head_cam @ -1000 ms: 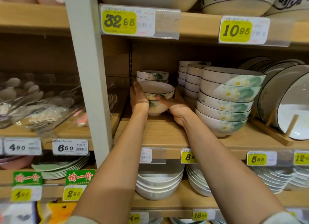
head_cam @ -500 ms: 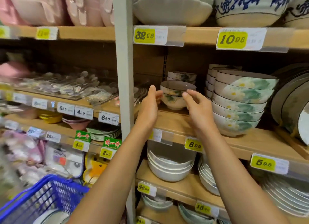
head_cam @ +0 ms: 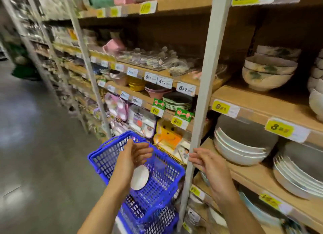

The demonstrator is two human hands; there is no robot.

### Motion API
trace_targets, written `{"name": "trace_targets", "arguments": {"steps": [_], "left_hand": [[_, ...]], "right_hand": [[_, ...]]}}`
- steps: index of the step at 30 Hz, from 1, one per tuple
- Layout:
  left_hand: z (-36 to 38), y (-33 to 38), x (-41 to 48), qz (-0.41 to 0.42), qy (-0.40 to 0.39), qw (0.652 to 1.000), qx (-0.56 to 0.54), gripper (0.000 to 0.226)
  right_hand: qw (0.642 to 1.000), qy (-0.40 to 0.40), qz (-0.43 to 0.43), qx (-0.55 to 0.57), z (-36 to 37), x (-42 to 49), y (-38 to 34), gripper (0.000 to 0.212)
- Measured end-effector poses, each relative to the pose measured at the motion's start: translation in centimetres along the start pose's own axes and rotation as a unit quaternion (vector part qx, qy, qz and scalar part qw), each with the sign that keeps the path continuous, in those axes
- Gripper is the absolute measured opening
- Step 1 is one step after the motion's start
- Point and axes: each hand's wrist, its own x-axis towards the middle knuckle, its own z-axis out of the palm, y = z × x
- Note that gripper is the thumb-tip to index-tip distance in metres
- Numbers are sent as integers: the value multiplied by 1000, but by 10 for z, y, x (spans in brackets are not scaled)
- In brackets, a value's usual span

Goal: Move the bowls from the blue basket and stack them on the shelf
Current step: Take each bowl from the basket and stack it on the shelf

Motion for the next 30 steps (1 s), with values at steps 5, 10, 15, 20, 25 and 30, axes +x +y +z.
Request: {"name": "trace_targets", "arguments": {"steps": [5,10,15,20,25,30], "left_hand": [[-76,-18,11,-34,39,998,29,55],[-149,-24,29,-71,45,995,54,52],[-219,-29,57,-100,49,987,120,45],[-253,-47,93,-136,29,980,142,44],[-246,-69,137,-187,-3,972,140,42],[-228,-95,188,-224,-45,953,197,41]], "right_hand": [[992,-55,93,-62,60,-1,66,20],[980,-42,163,-103,116,0,124,17],[965,-10,235,-113,169,5,174,19],[948,19,299,-107,194,7,205,18],[933,50,338,-116,195,28,229,13],[917,69,380,-100,190,67,257,13]]}}
